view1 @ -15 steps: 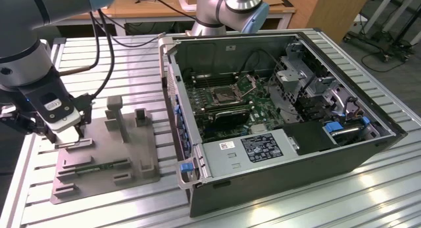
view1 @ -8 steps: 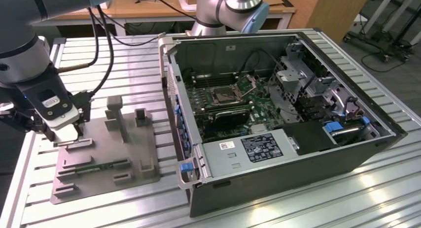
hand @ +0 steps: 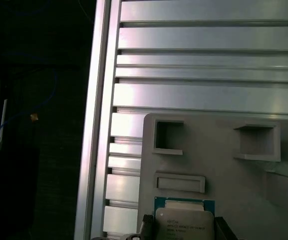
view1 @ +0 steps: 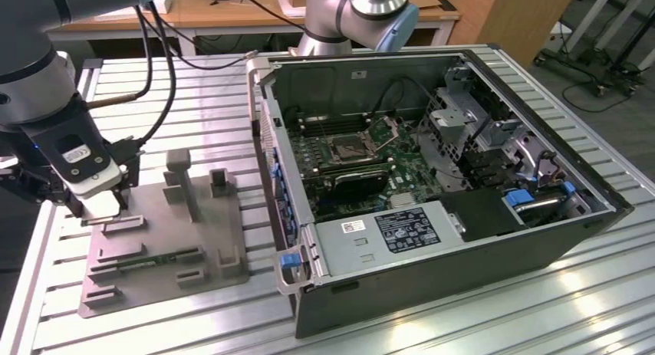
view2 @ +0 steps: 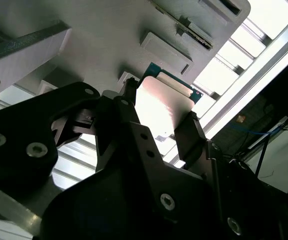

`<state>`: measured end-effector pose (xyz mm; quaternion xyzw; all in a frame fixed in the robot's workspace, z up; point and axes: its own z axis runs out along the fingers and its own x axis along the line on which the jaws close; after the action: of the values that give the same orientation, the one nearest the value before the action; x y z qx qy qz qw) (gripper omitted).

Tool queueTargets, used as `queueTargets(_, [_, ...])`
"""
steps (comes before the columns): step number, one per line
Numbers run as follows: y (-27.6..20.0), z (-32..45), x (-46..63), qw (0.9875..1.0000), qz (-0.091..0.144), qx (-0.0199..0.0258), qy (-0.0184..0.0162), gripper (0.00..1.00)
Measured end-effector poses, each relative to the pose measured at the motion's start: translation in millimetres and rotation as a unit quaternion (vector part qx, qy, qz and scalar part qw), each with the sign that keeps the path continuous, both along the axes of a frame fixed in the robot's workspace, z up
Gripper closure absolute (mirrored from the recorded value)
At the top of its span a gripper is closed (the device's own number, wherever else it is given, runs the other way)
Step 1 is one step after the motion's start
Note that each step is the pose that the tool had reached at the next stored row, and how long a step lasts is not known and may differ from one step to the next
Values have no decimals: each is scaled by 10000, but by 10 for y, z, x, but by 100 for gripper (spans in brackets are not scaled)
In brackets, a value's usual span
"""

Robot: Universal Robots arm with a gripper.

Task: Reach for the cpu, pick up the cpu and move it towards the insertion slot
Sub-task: 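Pick up the cpu and move it towards the insertion slot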

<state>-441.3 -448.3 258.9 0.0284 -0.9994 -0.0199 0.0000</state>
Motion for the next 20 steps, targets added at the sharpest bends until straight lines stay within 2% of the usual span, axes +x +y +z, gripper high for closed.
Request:
queueTargets(8, [0, 25, 0, 10000, 0, -1, 1, 45])
queueTargets(20, [0, 121, 0, 10000, 0, 0, 1, 45])
